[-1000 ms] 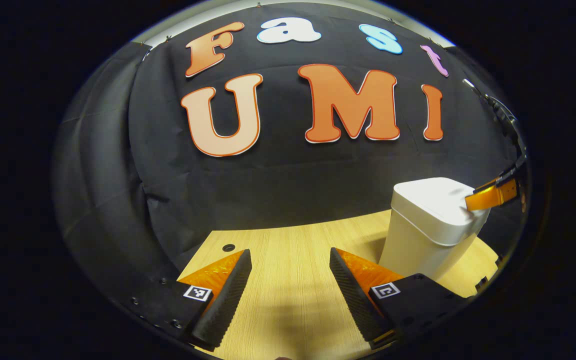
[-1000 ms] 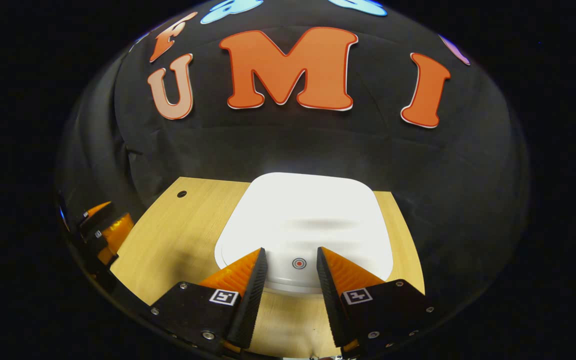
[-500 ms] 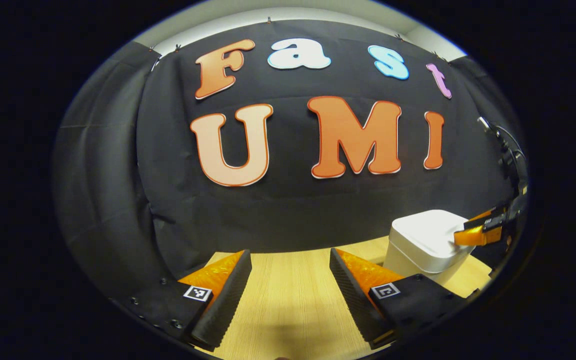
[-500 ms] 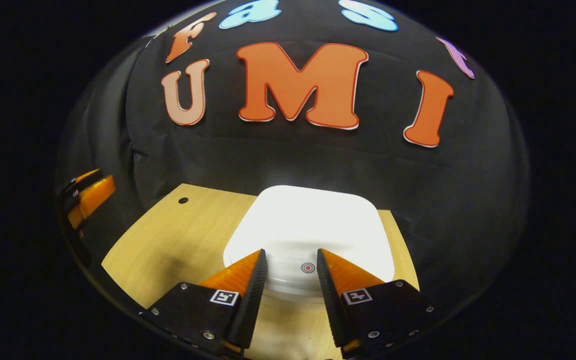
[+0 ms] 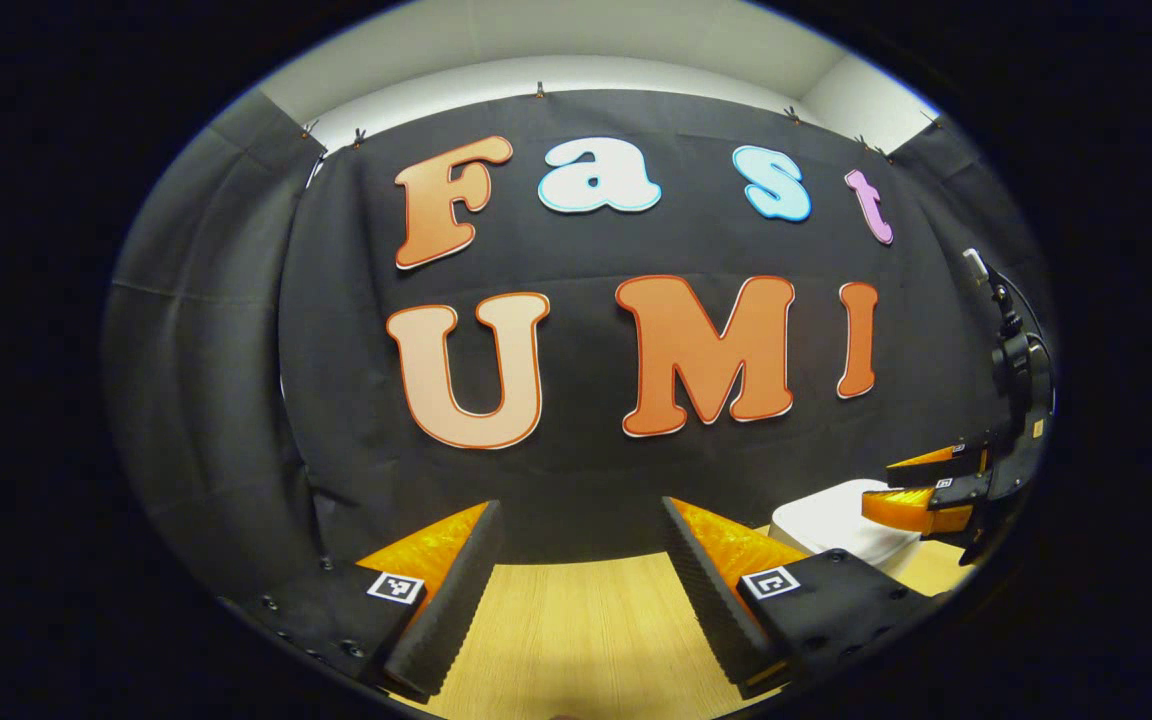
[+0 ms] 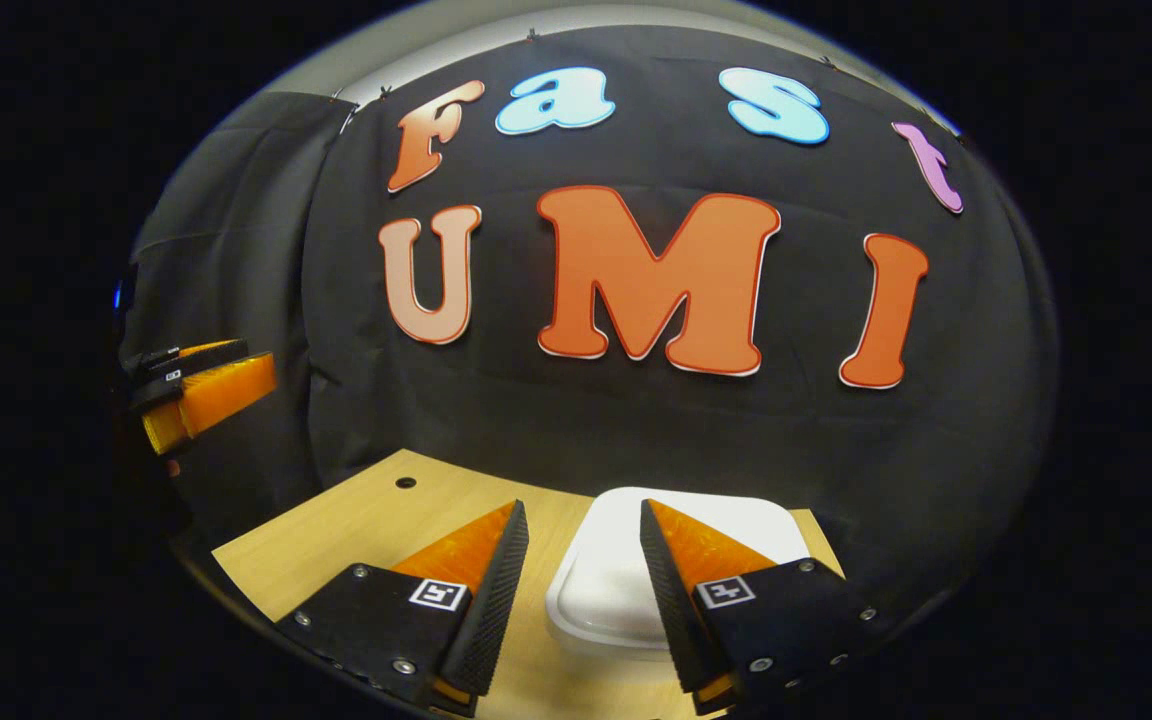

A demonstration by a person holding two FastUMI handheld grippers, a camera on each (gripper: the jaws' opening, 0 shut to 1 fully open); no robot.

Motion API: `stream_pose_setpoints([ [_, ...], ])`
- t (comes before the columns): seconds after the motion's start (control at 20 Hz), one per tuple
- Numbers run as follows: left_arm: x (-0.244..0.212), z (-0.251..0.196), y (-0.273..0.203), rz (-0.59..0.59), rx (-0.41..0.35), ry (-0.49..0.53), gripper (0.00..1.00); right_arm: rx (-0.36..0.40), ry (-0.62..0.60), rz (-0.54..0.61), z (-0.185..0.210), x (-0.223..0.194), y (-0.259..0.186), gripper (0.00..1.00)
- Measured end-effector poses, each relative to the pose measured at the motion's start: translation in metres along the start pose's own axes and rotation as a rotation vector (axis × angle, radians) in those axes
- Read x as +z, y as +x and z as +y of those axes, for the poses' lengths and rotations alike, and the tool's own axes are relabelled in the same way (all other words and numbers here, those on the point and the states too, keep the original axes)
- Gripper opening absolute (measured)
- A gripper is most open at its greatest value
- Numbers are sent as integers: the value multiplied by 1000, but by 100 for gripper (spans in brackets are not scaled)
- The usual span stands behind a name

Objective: Press the lid of the desktop garbage bin to open it, pick up the crumpled paper on the desktop and throw it into the bin, then pick up the pop can on the desktop and drop it into the bin, and finally close the garbage bin lid.

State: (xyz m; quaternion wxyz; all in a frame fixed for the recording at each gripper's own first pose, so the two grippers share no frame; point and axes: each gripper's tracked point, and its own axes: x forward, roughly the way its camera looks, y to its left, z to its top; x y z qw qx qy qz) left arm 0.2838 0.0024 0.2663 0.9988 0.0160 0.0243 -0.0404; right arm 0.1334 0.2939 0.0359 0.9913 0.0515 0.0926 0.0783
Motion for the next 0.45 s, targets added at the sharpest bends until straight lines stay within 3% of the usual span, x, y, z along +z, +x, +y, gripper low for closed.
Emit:
stream_pose_setpoints([
  [0.3,3,2,-5,-28,9,-23,100,31,51,-72,21,16,-2,93],
  [0.45,-1,5,-5,-26,18,-32,100,31,44,-112,23,24,-5,97],
])
